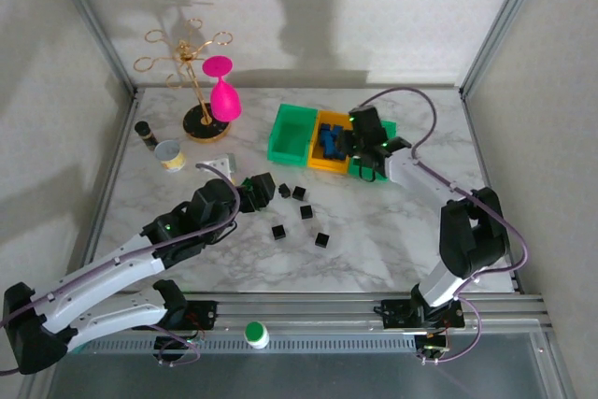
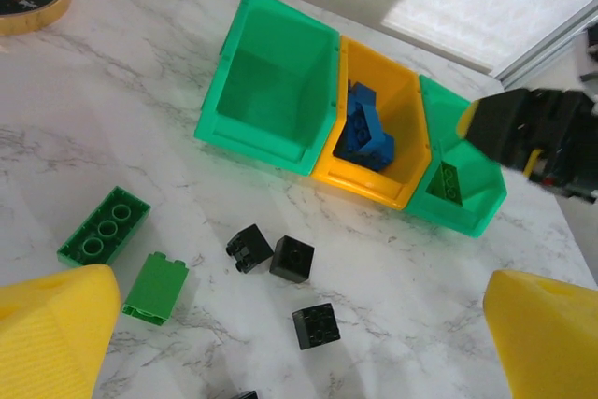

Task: Sort the legos into containers by color
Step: Pick up the lego from the center of the table.

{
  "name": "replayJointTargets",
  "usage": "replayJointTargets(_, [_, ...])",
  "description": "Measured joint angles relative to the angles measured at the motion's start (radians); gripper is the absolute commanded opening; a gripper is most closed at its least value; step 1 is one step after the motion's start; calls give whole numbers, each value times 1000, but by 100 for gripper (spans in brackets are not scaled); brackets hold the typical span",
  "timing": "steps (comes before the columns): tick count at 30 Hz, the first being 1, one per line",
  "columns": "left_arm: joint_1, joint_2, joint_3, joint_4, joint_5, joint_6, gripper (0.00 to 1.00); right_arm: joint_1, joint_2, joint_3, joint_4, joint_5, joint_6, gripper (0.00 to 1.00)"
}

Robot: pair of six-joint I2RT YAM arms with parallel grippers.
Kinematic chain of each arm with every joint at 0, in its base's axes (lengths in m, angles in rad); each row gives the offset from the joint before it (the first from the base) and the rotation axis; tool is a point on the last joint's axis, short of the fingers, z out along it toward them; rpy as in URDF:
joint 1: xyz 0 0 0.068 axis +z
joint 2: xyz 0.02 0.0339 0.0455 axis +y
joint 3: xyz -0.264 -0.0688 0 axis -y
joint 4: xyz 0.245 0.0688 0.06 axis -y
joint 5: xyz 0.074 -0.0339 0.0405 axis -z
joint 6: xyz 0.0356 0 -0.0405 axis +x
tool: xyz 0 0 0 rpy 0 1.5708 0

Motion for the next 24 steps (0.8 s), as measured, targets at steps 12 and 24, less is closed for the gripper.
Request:
replayJointTargets(12, [3,-144,-58,-90,-50,-49,100,377,95,37,-27,-4,45,56])
replayJointTargets(24, [3,-215,-73,-173,-108,-88,100,526,337,187,-6,-26,158,64])
